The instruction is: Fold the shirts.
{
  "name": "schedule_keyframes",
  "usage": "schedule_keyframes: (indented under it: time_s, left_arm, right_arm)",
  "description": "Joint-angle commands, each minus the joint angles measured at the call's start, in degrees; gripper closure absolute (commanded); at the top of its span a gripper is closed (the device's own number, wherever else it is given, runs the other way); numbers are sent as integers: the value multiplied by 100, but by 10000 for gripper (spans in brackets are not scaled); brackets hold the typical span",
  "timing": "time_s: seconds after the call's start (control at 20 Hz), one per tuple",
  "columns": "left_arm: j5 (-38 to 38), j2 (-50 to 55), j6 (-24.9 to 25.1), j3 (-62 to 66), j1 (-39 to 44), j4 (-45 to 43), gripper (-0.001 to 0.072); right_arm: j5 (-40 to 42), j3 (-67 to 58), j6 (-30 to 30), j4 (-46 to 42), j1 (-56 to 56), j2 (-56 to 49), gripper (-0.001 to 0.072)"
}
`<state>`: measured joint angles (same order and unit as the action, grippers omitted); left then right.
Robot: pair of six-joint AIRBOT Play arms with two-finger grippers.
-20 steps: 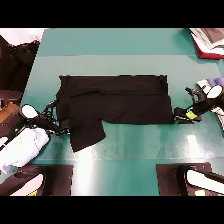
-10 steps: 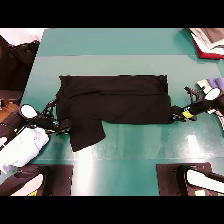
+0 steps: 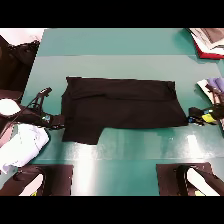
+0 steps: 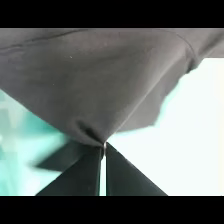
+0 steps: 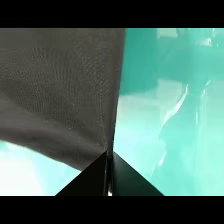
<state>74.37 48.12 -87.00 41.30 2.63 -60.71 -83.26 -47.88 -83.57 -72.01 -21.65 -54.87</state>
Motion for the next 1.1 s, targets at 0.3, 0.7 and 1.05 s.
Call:
schedule_keyframes:
  time_s: [0.3,0.7,1.05]
  left_arm:
    - [-24,-960,-105,468,0,492,686]
    - [-1475,1032,199,1803,0,68,685]
    - [-2623,2693,555,2621,0,118,684]
  right_arm:
    - [-188,-7,-57,376,-461,737,696]
    - [514,-1460,-57,793,-160,-890,695]
    - [1147,-2752,-203,645,621,-2538,695]
